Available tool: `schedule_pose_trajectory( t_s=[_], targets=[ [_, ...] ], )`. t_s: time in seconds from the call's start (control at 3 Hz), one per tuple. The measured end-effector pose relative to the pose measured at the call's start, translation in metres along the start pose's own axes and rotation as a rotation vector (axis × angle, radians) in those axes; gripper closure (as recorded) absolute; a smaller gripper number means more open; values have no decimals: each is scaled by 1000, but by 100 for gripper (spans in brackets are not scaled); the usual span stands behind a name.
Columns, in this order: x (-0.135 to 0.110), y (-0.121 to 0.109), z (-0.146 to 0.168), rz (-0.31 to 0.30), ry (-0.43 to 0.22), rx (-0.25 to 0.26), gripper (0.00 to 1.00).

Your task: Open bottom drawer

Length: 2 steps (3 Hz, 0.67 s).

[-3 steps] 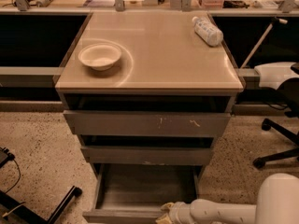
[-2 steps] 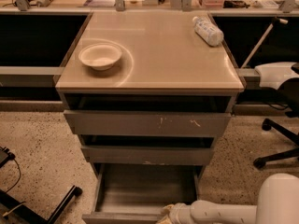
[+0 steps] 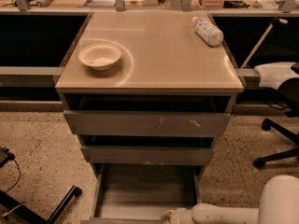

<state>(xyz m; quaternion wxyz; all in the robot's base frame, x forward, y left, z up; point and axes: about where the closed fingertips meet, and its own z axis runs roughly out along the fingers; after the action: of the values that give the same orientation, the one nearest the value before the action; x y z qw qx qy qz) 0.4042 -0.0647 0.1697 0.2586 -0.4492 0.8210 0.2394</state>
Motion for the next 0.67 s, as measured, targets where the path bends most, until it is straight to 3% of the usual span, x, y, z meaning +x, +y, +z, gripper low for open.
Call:
schedule_pose_trajectory(
  t_s=[0.67],
  targets=[
    [0,0,0,0,0,0,58]
  ],
)
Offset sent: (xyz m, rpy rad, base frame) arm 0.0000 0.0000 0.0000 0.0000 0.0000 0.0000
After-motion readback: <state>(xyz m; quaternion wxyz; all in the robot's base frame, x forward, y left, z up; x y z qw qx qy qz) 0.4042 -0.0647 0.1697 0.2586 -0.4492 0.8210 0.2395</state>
